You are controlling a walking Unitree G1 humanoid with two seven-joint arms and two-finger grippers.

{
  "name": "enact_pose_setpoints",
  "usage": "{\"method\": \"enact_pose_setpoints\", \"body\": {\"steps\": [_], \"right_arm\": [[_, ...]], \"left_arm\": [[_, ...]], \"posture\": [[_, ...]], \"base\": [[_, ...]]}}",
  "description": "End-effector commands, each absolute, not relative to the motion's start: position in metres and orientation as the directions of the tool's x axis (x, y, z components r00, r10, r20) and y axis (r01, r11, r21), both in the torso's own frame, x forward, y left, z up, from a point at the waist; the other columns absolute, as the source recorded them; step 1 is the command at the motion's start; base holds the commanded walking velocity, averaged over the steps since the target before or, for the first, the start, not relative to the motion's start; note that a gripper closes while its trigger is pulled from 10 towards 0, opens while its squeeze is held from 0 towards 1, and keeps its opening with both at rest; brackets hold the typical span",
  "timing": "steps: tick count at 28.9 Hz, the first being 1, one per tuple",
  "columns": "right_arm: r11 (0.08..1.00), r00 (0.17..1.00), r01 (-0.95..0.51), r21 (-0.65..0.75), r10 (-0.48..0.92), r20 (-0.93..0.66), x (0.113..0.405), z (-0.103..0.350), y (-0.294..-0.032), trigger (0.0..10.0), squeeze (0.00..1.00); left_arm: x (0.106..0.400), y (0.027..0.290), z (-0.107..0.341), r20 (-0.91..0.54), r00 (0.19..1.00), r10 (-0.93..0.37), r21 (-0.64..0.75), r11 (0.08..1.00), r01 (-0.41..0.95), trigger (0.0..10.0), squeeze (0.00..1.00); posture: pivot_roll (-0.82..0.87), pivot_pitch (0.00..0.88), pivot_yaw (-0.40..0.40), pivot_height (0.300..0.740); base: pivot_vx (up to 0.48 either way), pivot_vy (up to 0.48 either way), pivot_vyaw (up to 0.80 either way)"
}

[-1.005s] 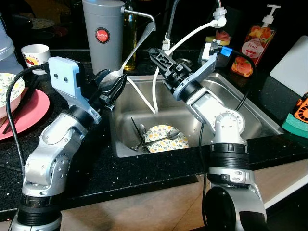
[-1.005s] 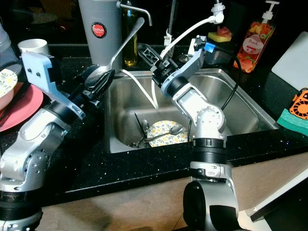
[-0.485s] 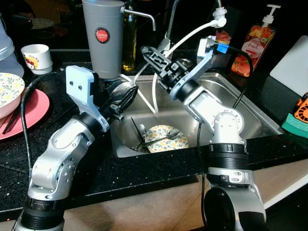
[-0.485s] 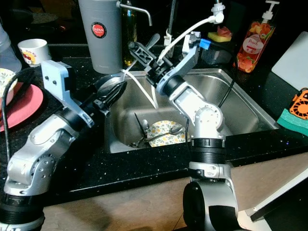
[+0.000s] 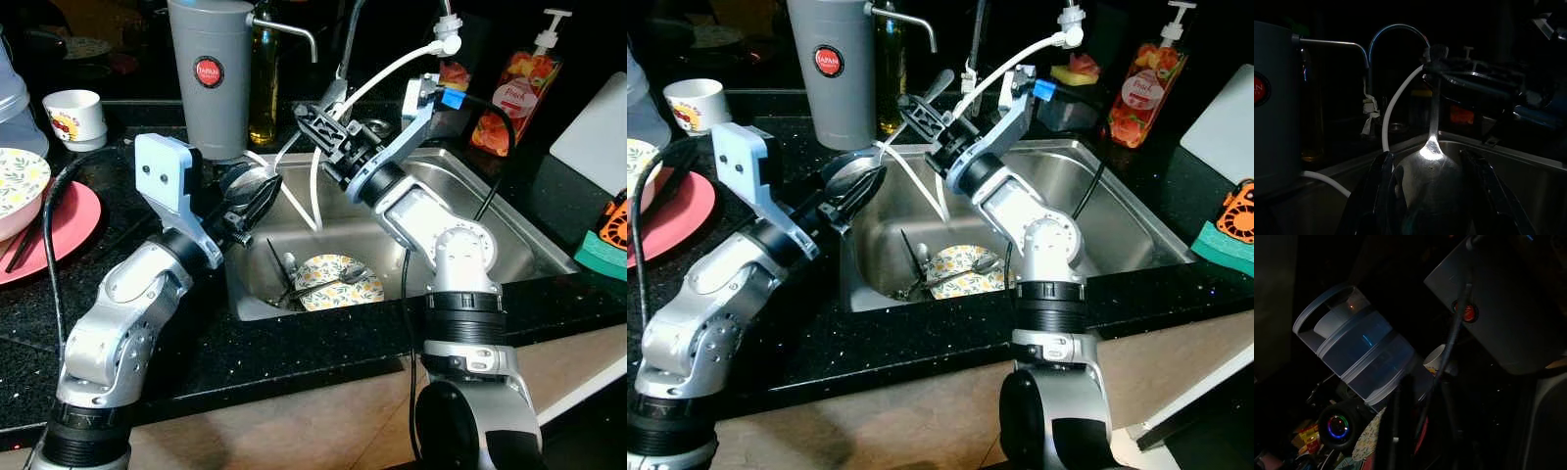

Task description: Kitchen organization

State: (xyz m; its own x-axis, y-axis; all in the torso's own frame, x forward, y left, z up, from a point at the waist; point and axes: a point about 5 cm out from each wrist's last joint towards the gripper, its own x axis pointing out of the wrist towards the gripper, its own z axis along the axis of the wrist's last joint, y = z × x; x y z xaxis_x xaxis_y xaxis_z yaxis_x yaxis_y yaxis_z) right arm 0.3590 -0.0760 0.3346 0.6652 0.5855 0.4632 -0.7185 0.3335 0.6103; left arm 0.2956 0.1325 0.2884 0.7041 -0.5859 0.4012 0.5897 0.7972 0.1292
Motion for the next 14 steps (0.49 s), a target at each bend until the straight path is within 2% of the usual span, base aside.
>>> {"method": "enact_pose_setpoints", "body": {"steps": [1, 10, 11, 12, 13, 14], "right_arm": [[0.335, 0.682, -0.706, 0.624, 0.56, 0.47, 0.3608, 0.3324, -0.0811, 0.0, 0.0], [0.312, 0.673, -0.715, 0.626, 0.551, 0.494, 0.3604, 0.3364, -0.0834, 0.0, 0.0], [0.314, 0.675, -0.714, 0.626, 0.547, 0.496, 0.361, 0.337, -0.0844, 0.0, 0.0], [0.317, 0.678, -0.712, 0.626, 0.541, 0.498, 0.3616, 0.3376, -0.0855, 0.0, 0.0], [0.317, 0.678, -0.712, 0.626, 0.541, 0.498, 0.3616, 0.3376, -0.0855, 0.0, 0.0], [0.329, 0.693, -0.702, 0.631, 0.518, 0.502, 0.3644, 0.3391, -0.0902, 0.0, 0.0]], "left_arm": [[0.2954, 0.132, 0.2886, 0.394, 0.699, -0.596, 0.134, 0.79, 0.598, 0.0, 0.0], [0.296, 0.1318, 0.2867, 0.381, 0.704, -0.599, 0.139, 0.79, 0.597, 0.0, 0.02], [0.2966, 0.1324, 0.2866, 0.382, 0.709, -0.592, 0.141, 0.796, 0.589, 0.0, 0.31], [0.2975, 0.1334, 0.2866, 0.382, 0.719, -0.581, 0.143, 0.805, 0.575, 4.8, 0.97], [0.2975, 0.1334, 0.2866, 0.382, 0.719, -0.581, 0.143, 0.805, 0.575, 4.8, 0.97], [0.2994, 0.1353, 0.2869, 0.386, 0.726, -0.569, 0.144, 0.815, 0.562, 10.0, 1.0]], "posture": [[-0.04, 0.1, -0.075, 0.74], [-0.04, 0.1, -0.072, 0.74], [-0.04, 0.1, -0.073, 0.74], [-0.04, 0.1, -0.073, 0.74], [-0.04, 0.1, -0.073, 0.74], [-0.04, 0.1, -0.073, 0.74]], "base": [[0.0, 0.0, 0.0], [0.0, 0.0, 0.0], [0.0, 0.0, 0.0], [0.0, 0.0, 0.0], [0.0, 0.0, 0.0], [0.0, 0.0, 0.0]]}}
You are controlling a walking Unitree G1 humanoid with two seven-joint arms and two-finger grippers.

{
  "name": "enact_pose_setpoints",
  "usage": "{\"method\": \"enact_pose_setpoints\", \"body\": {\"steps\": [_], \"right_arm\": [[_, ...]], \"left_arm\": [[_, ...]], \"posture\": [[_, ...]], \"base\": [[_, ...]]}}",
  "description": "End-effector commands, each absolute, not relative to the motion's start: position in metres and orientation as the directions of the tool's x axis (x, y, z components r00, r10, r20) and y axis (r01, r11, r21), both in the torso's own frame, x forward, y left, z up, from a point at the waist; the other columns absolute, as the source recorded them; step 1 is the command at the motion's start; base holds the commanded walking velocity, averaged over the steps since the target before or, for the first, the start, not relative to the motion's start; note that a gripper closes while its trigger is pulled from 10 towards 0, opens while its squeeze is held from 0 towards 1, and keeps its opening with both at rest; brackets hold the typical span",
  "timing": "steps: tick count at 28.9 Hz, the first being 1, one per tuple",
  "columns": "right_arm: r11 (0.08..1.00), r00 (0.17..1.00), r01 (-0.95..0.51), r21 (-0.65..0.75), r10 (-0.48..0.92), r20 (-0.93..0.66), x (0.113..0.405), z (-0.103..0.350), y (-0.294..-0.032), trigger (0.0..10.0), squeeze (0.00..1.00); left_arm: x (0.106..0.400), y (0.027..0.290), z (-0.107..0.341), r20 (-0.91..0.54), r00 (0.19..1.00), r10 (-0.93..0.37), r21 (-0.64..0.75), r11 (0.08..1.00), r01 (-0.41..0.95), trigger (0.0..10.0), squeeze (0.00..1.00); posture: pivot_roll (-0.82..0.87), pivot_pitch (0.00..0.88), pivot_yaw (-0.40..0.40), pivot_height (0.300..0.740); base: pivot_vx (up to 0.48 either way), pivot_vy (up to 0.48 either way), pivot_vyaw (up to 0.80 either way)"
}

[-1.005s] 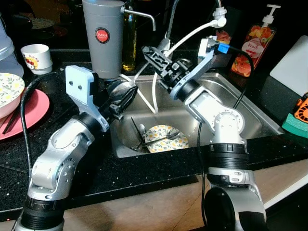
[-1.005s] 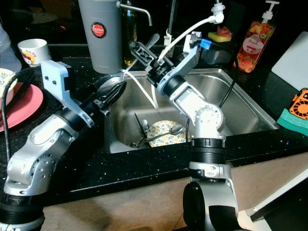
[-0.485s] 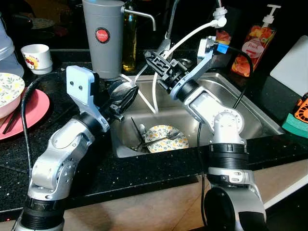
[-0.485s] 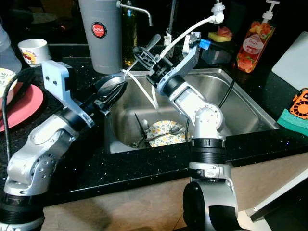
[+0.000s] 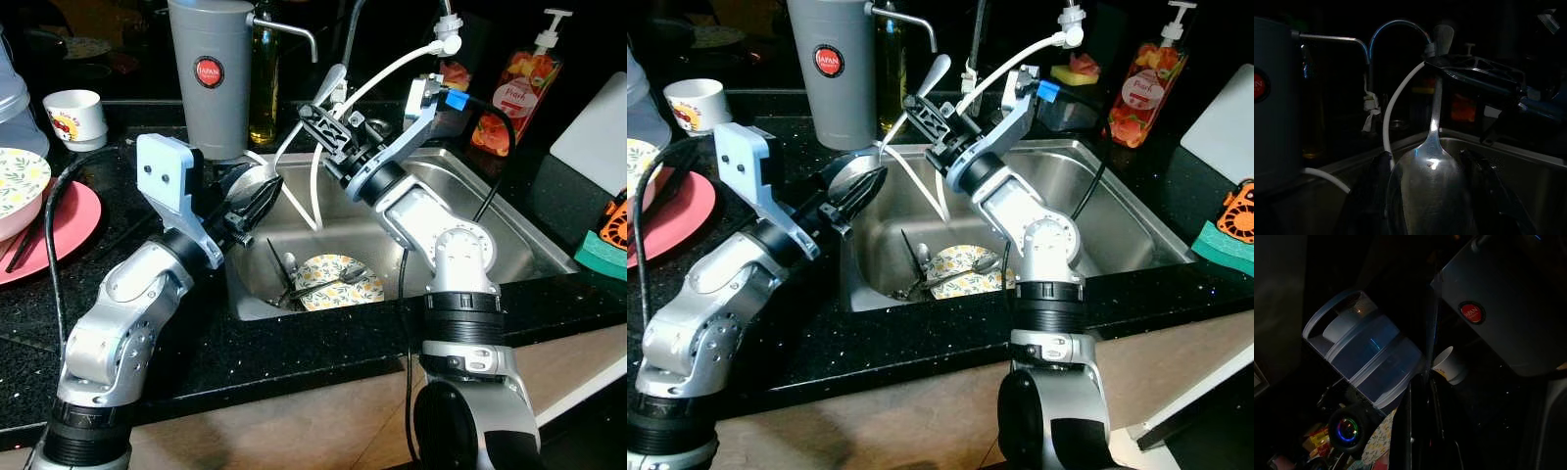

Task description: Kitchen organization

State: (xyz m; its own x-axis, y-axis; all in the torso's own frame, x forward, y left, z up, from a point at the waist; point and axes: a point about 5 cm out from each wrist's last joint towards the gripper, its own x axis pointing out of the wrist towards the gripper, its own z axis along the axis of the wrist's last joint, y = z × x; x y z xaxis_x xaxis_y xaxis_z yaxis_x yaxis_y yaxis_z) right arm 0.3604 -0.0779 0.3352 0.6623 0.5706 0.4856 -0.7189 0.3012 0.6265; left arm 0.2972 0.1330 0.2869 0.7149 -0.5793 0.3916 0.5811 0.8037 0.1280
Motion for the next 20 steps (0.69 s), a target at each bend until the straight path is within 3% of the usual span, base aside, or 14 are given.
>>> {"method": "enact_pose_setpoints", "body": {"steps": [1, 5, 6, 11, 12, 13, 14, 15, 16, 19, 20], "right_arm": [[0.338, 0.702, -0.697, 0.633, 0.504, 0.504, 0.366, 0.34, -0.093, 0.0, 0.0], [0.356, 0.723, -0.681, 0.64, 0.47, 0.507, 0.37, 0.342, -0.101, 0.0, 0.0], [0.374, 0.742, -0.665, 0.647, 0.429, 0.514, 0.374, 0.345, -0.112, 0.0, 0.0], [0.401, 0.758, -0.651, 0.645, 0.391, 0.521, 0.377, 0.349, -0.124, 0.0, 0.0], [0.457, 0.767, -0.642, 0.616, 0.377, 0.519, 0.378, 0.349, -0.127, 0.0, 0.0], [0.527, 0.771, -0.635, 0.565, 0.384, 0.508, 0.378, 0.347, -0.127, 0.0, 0.0], [0.59, 0.772, -0.63, 0.505, 0.4, 0.495, 0.378, 0.345, -0.125, 0.0, 0.0], [0.59, 0.772, -0.63, 0.505, 0.4, 0.495, 0.378, 0.345, -0.125, 0.0, 0.0], [0.676, 0.772, -0.622, 0.395, 0.445, 0.454, 0.378, 0.335, -0.116, 0.0, 0.0], [0.701, 0.772, -0.62, 0.353, 0.466, 0.432, 0.378, 0.329, -0.11, 0.0, 0.0], [0.737, 0.78, -0.607, 0.298, 0.479, 0.403, 0.379, 0.32, -0.105, 0.0, 0.0]], "left_arm": [[0.3, 0.136, 0.287, 0.386, 0.731, -0.563, 0.143, 0.819, 0.556, 10.0, 1.0], [0.306, 0.142, 0.286, 0.377, 0.775, -0.508, 0.148, 0.859, 0.49, 10.0, 1.0], [0.313, 0.154, 0.287, 0.381, 0.828, -0.41, 0.136, 0.911, 0.389, 10.0, 1.0], [0.319, 0.167, 0.291, 0.395, 0.867, -0.304, 0.116, 0.953, 0.282, 10.0, 1.0], [0.319, 0.169, 0.291, 0.401, 0.868, -0.294, 0.126, 0.956, 0.266, 10.0, 0.71], [0.319, 0.17, 0.29, 0.381, 0.878, -0.29, 0.134, 0.957, 0.257, 10.0, 0.0], [0.319, 0.17, 0.289, 0.362, 0.884, -0.296, 0.153, 0.954, 0.257, 10.0, 0.0], [0.319, 0.17, 0.289, 0.362, 0.884, -0.296, 0.153, 0.954, 0.257, 10.0, 0.0], [0.319, 0.163, 0.282, 0.288, 0.879, -0.38, 0.209, 0.921, 0.329, 10.0, 0.0], [0.318, 0.155, 0.275, 0.227, 0.864, -0.449, 0.232, 0.887, 0.4, 10.0, 0.0], [0.313, 0.145, 0.268, 0.168, 0.83, -0.532, 0.254, 0.837, 0.485, 10.0, 0.0]], "posture": [[-0.04, 0.1, -0.073, 0.74], [-0.04, 0.1, -0.073, 0.74], [-0.04, 0.1, -0.072, 0.74], [-0.04, 0.1, -0.072, 0.74], [-0.04, 0.1, -0.072, 0.74], [-0.04, 0.1, -0.072, 0.74], [-0.04, 0.101, -0.07, 0.74], [-0.04, 0.101, -0.07, 0.74], [-0.04, 0.101, -0.072, 0.74], [-0.04, 0.101, -0.072, 0.74], [-0.04, 0.1, -0.073, 0.74]], "base": [[0.0, 0.0, 0.0], [0.0, 0.0, 0.0], [0.0, 0.0, 0.0], [0.0, 0.0, 0.0], [0.0, 0.0, 0.0], [0.0, 0.0, 0.0], [0.0, 0.0, 0.0], [0.0, 0.0, 0.0], [0.0, 0.0, 0.0], [0.0, 0.0, 0.0], [0.0, 0.0, 0.0]]}}
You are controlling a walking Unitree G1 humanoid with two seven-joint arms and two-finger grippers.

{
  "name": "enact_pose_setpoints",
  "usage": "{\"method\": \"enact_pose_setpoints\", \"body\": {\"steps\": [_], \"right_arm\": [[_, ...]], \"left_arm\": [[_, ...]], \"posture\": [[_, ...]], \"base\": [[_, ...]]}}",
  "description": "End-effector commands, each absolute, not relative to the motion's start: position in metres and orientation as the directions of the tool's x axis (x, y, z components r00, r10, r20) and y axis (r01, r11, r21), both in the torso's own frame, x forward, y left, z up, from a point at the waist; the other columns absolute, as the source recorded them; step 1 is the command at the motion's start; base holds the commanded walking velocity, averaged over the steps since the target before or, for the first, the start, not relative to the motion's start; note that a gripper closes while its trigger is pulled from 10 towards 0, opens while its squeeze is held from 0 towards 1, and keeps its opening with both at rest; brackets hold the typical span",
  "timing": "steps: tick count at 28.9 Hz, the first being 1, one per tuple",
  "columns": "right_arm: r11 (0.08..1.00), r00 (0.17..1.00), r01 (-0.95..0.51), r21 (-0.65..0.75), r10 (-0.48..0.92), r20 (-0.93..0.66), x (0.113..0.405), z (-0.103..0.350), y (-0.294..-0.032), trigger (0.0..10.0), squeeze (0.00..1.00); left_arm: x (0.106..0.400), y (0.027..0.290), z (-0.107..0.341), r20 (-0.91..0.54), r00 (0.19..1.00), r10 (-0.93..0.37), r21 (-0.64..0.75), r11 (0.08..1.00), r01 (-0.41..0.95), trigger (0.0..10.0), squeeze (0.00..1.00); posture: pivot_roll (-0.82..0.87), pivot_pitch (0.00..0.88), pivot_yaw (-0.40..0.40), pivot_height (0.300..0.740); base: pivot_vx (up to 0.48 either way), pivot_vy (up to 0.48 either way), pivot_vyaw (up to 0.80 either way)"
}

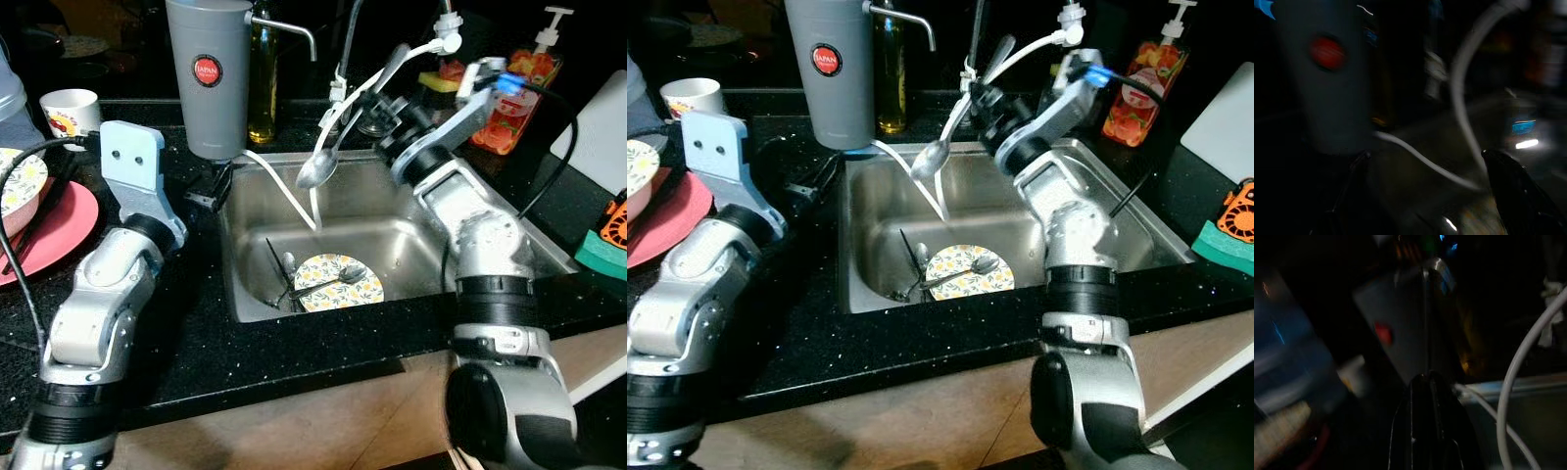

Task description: Kitchen organization

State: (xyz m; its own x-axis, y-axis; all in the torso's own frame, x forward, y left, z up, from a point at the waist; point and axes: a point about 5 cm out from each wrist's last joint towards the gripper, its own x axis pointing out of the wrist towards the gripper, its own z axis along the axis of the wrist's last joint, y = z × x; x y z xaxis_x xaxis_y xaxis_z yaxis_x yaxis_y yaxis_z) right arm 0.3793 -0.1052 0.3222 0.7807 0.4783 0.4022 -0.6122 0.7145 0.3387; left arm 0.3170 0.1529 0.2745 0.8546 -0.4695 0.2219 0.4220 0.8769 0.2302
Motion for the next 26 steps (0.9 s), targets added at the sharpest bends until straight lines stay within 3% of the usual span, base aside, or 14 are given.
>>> {"method": "enact_pose_setpoints", "body": {"steps": [1, 4, 11, 15, 26], "right_arm": [[0.766, 0.782, -0.6, 0.232, 0.499, 0.374, 0.38, 0.311, -0.1, 0.0, 0.0], [0.795, 0.773, -0.6, 0.089, 0.547, 0.322, 0.379, 0.294, -0.088, 0.0, 0.0], [0.777, 0.746, -0.625, -0.072, 0.622, 0.237, 0.379, 0.263, -0.071, 0.0, 0.0], [0.748, 0.732, -0.635, -0.194, 0.662, 0.158, 0.379, 0.246, -0.068, 0.0, 0.0], [0.684, 0.721, -0.653, -0.325, 0.693, 0.012, 0.378, 0.214, -0.071, 0.0, 0.0]], "left_arm": [[0.308, 0.137, 0.262, 0.13, 0.796, -0.591, 0.276, 0.793, 0.543, 10.0, 0.0], [0.301, 0.126, 0.254, 0.072, 0.747, -0.661, 0.272, 0.733, 0.623, 10.0, 0.0], [0.286, 0.117, 0.246, -0.043, 0.65, -0.759, 0.262, 0.619, 0.74, 10.0, 0.0], [0.284, 0.119, 0.243, -0.105, 0.645, -0.757, 0.29, 0.597, 0.748, 10.0, 0.0], [0.289, 0.127, 0.241, -0.143, 0.7, -0.7, 0.321, 0.636, 0.702, 10.0, 0.0]], "posture": [[-0.03, 0.099, -0.073, 0.74], [-0.03, 0.099, -0.073, 0.74], [-0.03, 0.084, -0.078, 0.74], [-0.03, 0.08, -0.08, 0.74], [-0.03, 0.068, -0.086, 0.74]], "base": [[0.0, 0.0, 0.0], [0.0, 0.0, 0.0], [0.0, 0.0, 0.0], [0.0, 0.0, 0.0], [0.0, 0.0, 0.0]]}}
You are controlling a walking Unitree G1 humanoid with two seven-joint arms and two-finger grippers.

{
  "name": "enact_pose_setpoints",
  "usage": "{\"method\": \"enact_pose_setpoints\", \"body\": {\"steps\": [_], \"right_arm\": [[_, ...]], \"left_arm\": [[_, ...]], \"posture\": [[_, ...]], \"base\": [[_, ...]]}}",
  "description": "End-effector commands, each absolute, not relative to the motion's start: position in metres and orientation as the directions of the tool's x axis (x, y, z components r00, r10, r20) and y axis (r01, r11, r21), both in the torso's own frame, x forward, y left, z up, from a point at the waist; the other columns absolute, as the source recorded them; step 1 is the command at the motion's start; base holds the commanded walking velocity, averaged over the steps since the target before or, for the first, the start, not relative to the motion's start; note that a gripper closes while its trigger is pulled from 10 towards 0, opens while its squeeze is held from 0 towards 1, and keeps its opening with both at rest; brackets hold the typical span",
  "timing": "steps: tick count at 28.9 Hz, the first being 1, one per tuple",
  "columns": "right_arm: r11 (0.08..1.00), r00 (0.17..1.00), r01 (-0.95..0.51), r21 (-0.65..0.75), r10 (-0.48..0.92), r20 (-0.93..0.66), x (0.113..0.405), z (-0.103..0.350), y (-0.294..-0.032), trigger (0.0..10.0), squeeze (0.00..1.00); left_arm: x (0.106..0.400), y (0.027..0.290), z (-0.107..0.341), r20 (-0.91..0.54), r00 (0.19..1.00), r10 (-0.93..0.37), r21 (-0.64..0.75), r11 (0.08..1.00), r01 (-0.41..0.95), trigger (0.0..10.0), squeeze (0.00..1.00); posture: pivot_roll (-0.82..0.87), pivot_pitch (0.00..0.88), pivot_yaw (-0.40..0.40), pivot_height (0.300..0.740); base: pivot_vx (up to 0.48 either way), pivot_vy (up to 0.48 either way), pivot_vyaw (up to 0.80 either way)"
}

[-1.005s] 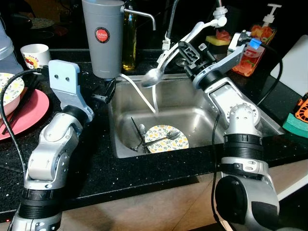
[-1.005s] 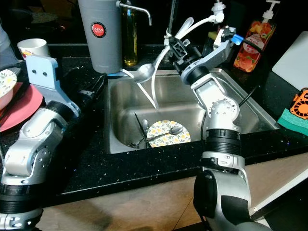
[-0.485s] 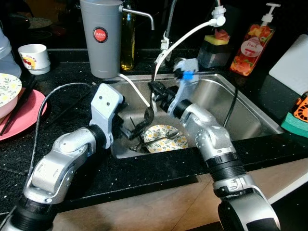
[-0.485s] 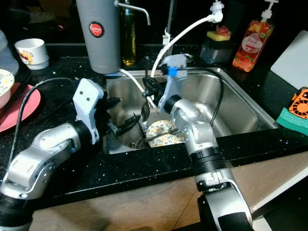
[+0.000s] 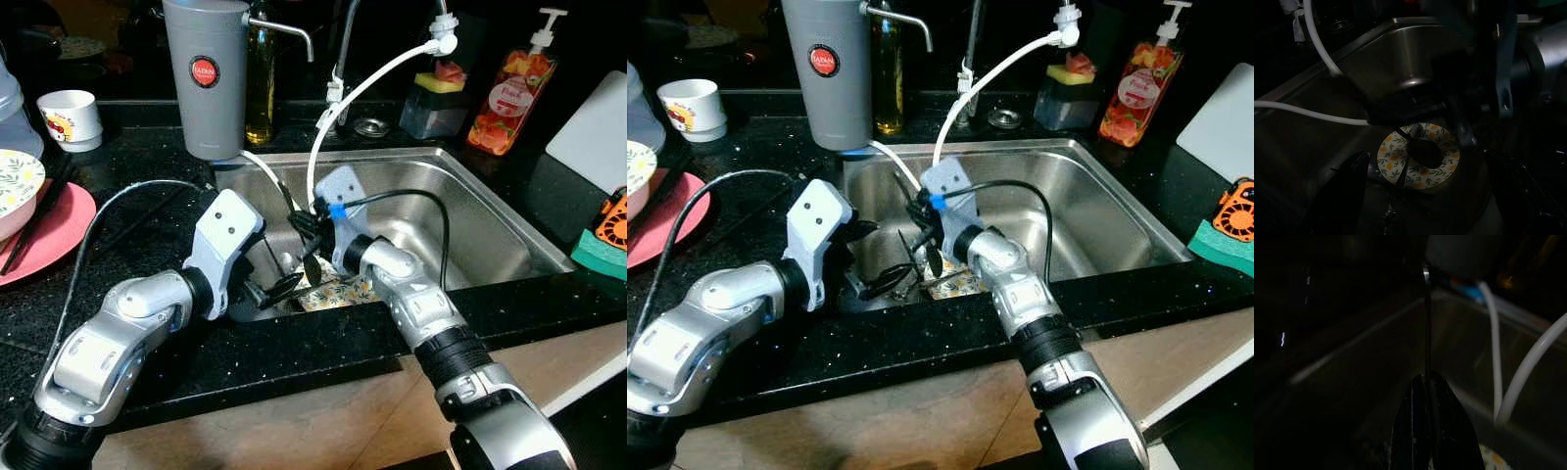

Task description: Kitchen organization

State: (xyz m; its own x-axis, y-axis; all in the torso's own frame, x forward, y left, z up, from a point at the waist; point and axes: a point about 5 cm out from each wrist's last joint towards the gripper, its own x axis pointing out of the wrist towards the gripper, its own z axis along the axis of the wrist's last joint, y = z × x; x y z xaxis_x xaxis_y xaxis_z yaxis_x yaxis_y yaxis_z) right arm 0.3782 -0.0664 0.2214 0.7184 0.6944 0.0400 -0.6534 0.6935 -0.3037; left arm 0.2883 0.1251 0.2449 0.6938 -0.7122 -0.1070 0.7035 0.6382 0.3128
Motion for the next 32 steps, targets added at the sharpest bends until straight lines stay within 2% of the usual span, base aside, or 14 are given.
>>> {"method": "enact_pose_setpoints", "body": {"steps": [1, 2, 3, 4, 5, 15, 16, 17, 18, 21, 23, 29, 31, 32], "right_arm": [[0.684, 0.721, -0.653, -0.325, 0.693, 0.012, 0.378, 0.214, -0.071, 0.0, 0.0], [0.68, 0.719, -0.655, -0.329, 0.694, 0.005, 0.378, 0.213, -0.071, 0.0, 0.0], [0.65, 0.701, -0.682, -0.335, 0.712, -0.048, 0.377, 0.207, -0.071, 2.7, 0.0], [0.65, 0.701, -0.682, -0.335, 0.712, -0.048, 0.377, 0.207, -0.071, 2.7, 0.0], [0.619, 0.68, -0.704, -0.349, 0.728, -0.082, 0.375, 0.203, -0.07, 9.4, 0.0], [0.568, 0.648, -0.734, -0.373, 0.75, -0.131, 0.373, 0.196, -0.067, 10.0, 0.0], [0.565, 0.643, -0.738, -0.369, 0.754, -0.133, 0.373, 0.196, -0.066, 10.0, 0.38], [0.563, 0.641, -0.741, -0.367, 0.756, -0.134, 0.373, 0.196, -0.066, 10.0, 0.95], [0.562, 0.639, -0.743, -0.364, 0.757, -0.135, 0.373, 0.196, -0.066, 10.0, 1.0], [0.563, 0.639, -0.744, -0.361, 0.757, -0.136, 0.373, 0.196, -0.066, 10.0, 1.0], [0.589, 0.659, -0.725, -0.356, 0.744, -0.11, 0.375, 0.2, -0.067, 10.0, 0.0], [0.695, 0.724, -0.645, -0.319, 0.689, 0.037, 0.382, 0.225, -0.072, 10.0, 0.0], [0.767, 0.756, -0.592, -0.247, 0.635, 0.158, 0.386, 0.247, -0.078, 10.0, 0.0], [0.783, 0.762, -0.581, -0.222, 0.62, 0.189, 0.387, 0.254, -0.08, 10.0, 0.0]], "left_arm": [[0.289, 0.127, 0.241, -0.143, 0.7, -0.7, 0.321, 0.636, 0.702, 10.0, 0.0], [0.289, 0.127, 0.241, -0.144, 0.7, -0.699, 0.321, 0.636, 0.702, 10.0, 0.0], [0.289, 0.127, 0.241, -0.145, 0.701, -0.699, 0.321, 0.637, 0.701, 10.0, 0.0], [0.289, 0.127, 0.241, -0.145, 0.701, -0.699, 0.321, 0.637, 0.701, 10.0, 0.0], [0.29, 0.127, 0.241, -0.146, 0.705, -0.694, 0.323, 0.641, 0.697, 10.0, 0.0], [0.291, 0.128, 0.239, -0.151, 0.718, -0.68, 0.325, 0.652, 0.685, 10.0, 0.0], [0.291, 0.129, 0.239, -0.154, 0.718, -0.678, 0.324, 0.652, 0.685, 10.0, 0.0], [0.29, 0.129, 0.238, -0.157, 0.718, -0.678, 0.324, 0.652, 0.686, 10.0, 0.0], [0.29, 0.129, 0.238, -0.159, 0.719, -0.677, 0.324, 0.652, 0.685, 10.0, 0.0], [0.291, 0.13, 0.236, -0.166, 0.722, -0.671, 0.325, 0.655, 0.683, 10.0, 0.0], [0.295, 0.134, 0.236, -0.17, 0.757, -0.631, 0.333, 0.686, 0.646, 10.0, 0.0], [0.313, 0.151, 0.247, -0.091, 0.891, -0.445, 0.382, 0.81, 0.444, 10.0, 0.0], [0.325, 0.169, 0.261, -0.011, 0.964, -0.266, 0.457, 0.856, 0.242, 10.0, 0.71], [0.328, 0.175, 0.267, 0.024, 0.978, -0.205, 0.474, 0.864, 0.17, 10.0, 0.71]], "posture": [[-0.03, 0.068, -0.086, 0.74], [-0.03, 0.068, -0.086, 0.74], [-0.03, 0.068, -0.086, 0.74], [-0.03, 0.068, -0.086, 0.74], [-0.03, 0.068, -0.086, 0.74], [-0.03, 0.074, -0.088, 0.74], [-0.03, 0.075, -0.089, 0.74], [-0.03, 0.075, -0.089, 0.74], [-0.03, 0.075, -0.089, 0.74], [-0.03, 0.078, -0.089, 0.74], [-0.03, 0.078, -0.089, 0.74], [-0.03, 0.086, -0.086, 0.74], [-0.03, 0.086, -0.086, 0.74], [-0.04, 0.091, -0.086, 0.74]], "base": [[0.0, 0.0, 0.0], [0.0, 0.0, 0.0], [0.0, 0.0, 0.0], [0.0, 0.0, 0.0], [0.0, 0.0, 0.0], [0.0, 0.0, 0.0], [0.0, 0.0, 0.0], [0.0, 0.0, 0.0], [0.0, 0.0, 0.0], [0.0, 0.0, 0.0], [0.0, 0.0, 0.0], [0.0, 0.0, 0.0], [0.0, 0.0, 0.0], [0.0, 0.0, 0.0]]}}
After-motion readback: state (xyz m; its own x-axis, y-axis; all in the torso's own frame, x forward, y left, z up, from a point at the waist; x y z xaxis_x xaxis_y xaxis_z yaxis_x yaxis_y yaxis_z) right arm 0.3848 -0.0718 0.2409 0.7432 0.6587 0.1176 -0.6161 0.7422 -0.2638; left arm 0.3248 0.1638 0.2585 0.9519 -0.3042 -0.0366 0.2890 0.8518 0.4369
